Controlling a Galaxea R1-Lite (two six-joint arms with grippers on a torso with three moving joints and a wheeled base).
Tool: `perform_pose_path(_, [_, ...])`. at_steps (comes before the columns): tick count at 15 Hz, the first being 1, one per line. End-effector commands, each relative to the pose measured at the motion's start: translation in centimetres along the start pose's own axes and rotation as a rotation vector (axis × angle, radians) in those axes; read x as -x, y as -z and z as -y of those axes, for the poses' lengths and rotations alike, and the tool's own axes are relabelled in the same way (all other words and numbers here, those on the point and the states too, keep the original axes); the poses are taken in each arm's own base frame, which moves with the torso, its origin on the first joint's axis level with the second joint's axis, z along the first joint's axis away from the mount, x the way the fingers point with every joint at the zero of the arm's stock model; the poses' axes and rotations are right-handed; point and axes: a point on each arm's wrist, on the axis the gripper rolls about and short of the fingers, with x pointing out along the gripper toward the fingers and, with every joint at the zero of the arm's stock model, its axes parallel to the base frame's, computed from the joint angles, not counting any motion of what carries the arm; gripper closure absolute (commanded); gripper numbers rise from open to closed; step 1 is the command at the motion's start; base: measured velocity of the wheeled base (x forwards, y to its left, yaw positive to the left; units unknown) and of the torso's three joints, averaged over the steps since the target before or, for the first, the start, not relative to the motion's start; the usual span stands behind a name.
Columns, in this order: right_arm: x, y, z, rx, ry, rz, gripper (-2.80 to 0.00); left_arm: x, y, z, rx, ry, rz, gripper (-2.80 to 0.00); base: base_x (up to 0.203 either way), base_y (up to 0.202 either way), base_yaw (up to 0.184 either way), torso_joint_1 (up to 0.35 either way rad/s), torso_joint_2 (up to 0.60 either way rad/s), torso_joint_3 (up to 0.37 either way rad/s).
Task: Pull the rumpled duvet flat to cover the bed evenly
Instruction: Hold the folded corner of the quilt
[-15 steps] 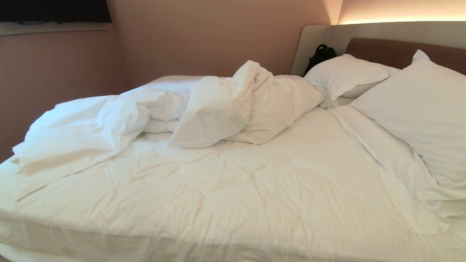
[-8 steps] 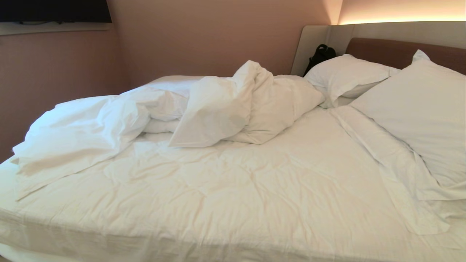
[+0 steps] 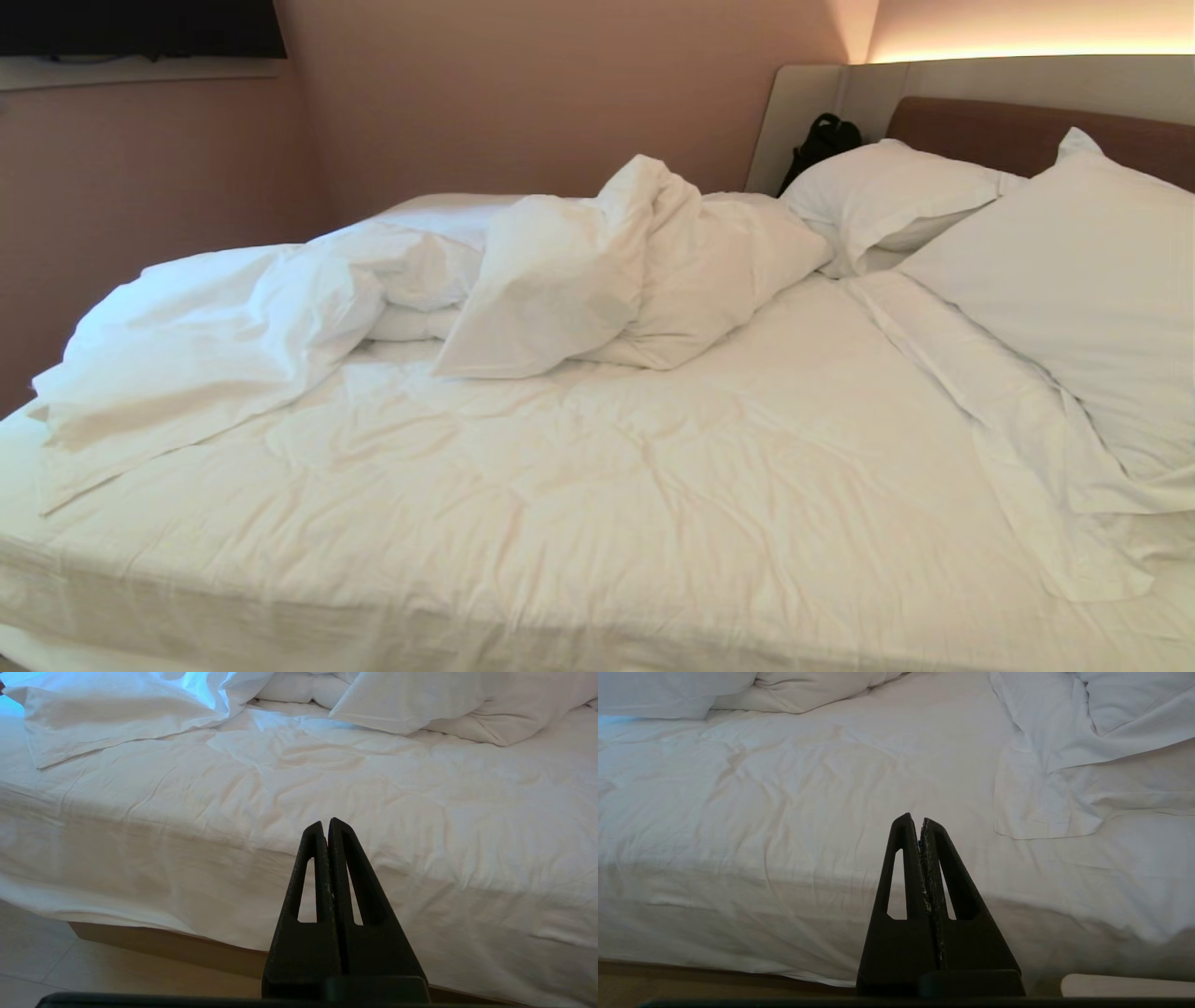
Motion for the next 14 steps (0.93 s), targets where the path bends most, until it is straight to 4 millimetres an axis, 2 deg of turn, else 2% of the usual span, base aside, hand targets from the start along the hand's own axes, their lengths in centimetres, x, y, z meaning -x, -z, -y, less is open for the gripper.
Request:
perform_pose_path(1, [-0.01, 0.01, 0.00, -0.001, 0.000, -0.002, 0.00, 0.00, -0.01, 0.00, -0.001, -0.001, 0.001, 0.00, 0.000, 0.000, 0.000, 0.000, 0.00, 0.000])
perform_pose_path(8, [-0.01, 0.01, 0.00, -0.001, 0.000, -0.002, 0.00, 0.00, -0.01, 0.00, -0.001, -0.001, 0.001, 0.00, 0.000, 0.008, -0.001, -0.001, 0.00, 0.001])
perform_pose_path(14, [-0.01, 0.01, 0.00, -0.001, 0.000, -0.002, 0.00, 0.00, -0.01, 0.00, 0.002, 0.001, 0.001, 0.00, 0.000, 0.169, -0.001, 0.002, 0.00, 0.005])
